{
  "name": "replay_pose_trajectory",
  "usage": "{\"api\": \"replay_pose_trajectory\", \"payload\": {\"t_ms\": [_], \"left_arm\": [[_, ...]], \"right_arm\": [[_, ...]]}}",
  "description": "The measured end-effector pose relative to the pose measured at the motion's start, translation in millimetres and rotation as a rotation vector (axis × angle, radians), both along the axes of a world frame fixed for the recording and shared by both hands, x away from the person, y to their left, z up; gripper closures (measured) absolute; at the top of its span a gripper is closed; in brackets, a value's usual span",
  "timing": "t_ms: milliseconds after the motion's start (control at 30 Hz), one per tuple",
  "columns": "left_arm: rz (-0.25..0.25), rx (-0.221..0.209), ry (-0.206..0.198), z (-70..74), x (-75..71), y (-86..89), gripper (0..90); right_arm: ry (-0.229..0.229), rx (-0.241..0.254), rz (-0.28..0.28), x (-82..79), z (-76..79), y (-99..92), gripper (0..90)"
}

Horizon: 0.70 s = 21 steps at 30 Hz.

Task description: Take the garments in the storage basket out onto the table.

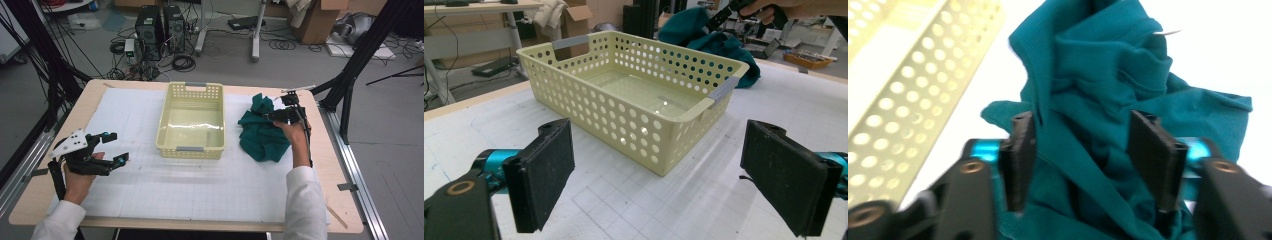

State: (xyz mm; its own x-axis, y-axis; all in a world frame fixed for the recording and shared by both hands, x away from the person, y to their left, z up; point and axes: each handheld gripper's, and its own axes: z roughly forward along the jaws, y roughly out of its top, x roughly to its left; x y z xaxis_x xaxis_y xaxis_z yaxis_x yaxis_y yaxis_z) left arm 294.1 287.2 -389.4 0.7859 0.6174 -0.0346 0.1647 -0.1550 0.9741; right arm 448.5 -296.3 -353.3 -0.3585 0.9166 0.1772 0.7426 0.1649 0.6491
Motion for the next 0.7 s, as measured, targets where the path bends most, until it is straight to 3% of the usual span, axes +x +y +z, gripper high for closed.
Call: {"api": "replay_pose_trajectory", "payload": {"t_ms": [33,133,200,333,400,700], "left_arm": [[0.0,0.0,0.0,0.0,0.0,-0.1,14.2],[-0.001,-0.002,-0.002,0.5,-0.4,0.0,14.2],[0.0,-0.003,-0.004,0.7,-0.4,0.4,14.2],[0.002,0.001,0.0,0.5,-0.1,0.7,14.2],[-0.001,-0.005,0.001,0.3,0.0,0.1,14.2],[-0.003,-0.002,0.003,0.4,-0.4,0.5,14.3]], "right_arm": [[-0.002,0.004,0.009,-0.7,1.1,0.5,32.7],[-0.021,0.01,0.024,-1.7,4.1,2.5,24.0],[-0.029,0.023,0.041,-1.6,4.3,3.5,13.2],[-0.023,0.039,0.057,-2.6,4.7,5.4,8.3],[-0.028,0.032,0.058,-3.9,5.6,6.8,0.5],[-0.081,0.069,0.104,-15.4,19.0,9.6,0.5]]}}
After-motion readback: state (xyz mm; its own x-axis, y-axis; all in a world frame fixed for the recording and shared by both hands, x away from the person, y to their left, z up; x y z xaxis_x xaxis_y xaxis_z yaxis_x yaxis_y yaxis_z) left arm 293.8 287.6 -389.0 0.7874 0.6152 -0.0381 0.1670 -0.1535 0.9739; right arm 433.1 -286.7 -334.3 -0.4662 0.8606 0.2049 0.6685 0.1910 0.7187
